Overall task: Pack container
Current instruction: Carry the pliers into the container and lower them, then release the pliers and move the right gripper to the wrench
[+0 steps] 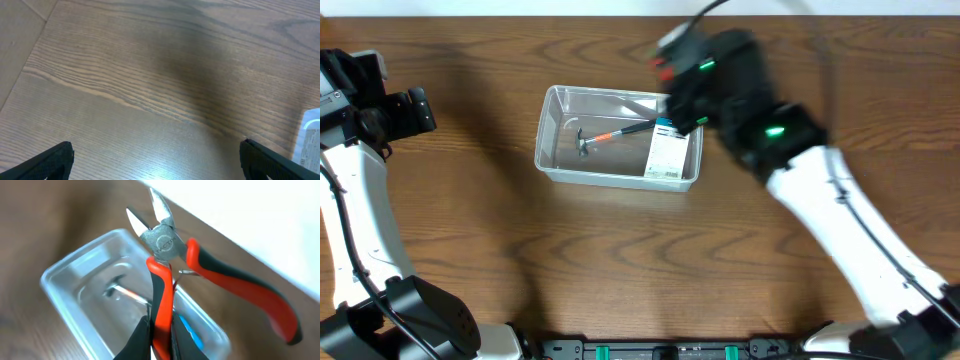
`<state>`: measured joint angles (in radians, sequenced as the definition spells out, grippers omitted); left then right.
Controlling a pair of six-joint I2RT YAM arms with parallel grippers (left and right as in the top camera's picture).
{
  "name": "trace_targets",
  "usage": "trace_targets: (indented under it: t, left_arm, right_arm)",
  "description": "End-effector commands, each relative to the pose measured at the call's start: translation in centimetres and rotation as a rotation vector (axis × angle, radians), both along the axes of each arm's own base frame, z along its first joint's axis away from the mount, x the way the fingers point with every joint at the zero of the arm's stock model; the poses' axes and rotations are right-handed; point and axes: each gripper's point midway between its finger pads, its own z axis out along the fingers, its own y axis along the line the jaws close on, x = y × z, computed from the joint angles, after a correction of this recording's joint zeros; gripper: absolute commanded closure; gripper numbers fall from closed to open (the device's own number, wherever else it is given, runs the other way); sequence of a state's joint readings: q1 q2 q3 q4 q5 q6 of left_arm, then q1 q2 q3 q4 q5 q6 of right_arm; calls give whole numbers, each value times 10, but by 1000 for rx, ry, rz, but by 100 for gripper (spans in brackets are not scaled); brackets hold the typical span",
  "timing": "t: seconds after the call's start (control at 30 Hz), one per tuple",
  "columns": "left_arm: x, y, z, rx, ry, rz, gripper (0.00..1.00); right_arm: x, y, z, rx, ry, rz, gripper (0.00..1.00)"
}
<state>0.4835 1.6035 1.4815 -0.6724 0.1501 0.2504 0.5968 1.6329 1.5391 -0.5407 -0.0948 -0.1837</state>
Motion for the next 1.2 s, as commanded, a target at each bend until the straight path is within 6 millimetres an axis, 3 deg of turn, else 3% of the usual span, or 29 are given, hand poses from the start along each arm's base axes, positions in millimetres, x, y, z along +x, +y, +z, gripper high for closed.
trace_targets:
  t: [0.0, 0.17, 0.33, 0.43, 0.6, 0.63, 0.7, 0.83, 0.93, 1.03, 1.17]
  left_arm:
    - [1, 2, 0, -3, -1, 9, 2]
    - [1, 2, 0, -3, -1, 9, 2]
    - [1, 2, 0, -3, -1, 9, 2]
    - [1, 2, 0, -3, -1, 9, 2]
    - [1, 2, 0, -3, -1, 9, 2]
    - [1, 2, 0, -3, -1, 9, 2]
    - [1, 2, 0, -3, -1, 9, 2]
    - [1, 2, 0, -3, -1, 9, 2]
    - [1, 2, 0, -3, -1, 9, 2]
    - [1, 2, 0, -3, -1, 9, 2]
    - [1, 2, 0, -3, -1, 9, 2]
  right_arm:
    - [-1, 33, -49, -233, -99, 250, 99]
    - [19, 56, -123, -421, -176, 454, 99]
    - [28, 69, -178, -389, -117, 510, 99]
    - [20, 76, -193, -350, -75, 552, 99]
    - [18, 82, -197, -294, -39, 534, 98]
    - [18, 82, -197, -287, -29, 523, 90]
    - [19, 83, -194, -268, -14, 498, 58]
    - [22, 84, -170, -227, -27, 457, 34]
    - [34, 74, -125, -217, -98, 347, 33]
    - [50, 39, -57, -222, -204, 118, 32]
    - [55, -44, 32, -171, -285, -239, 26]
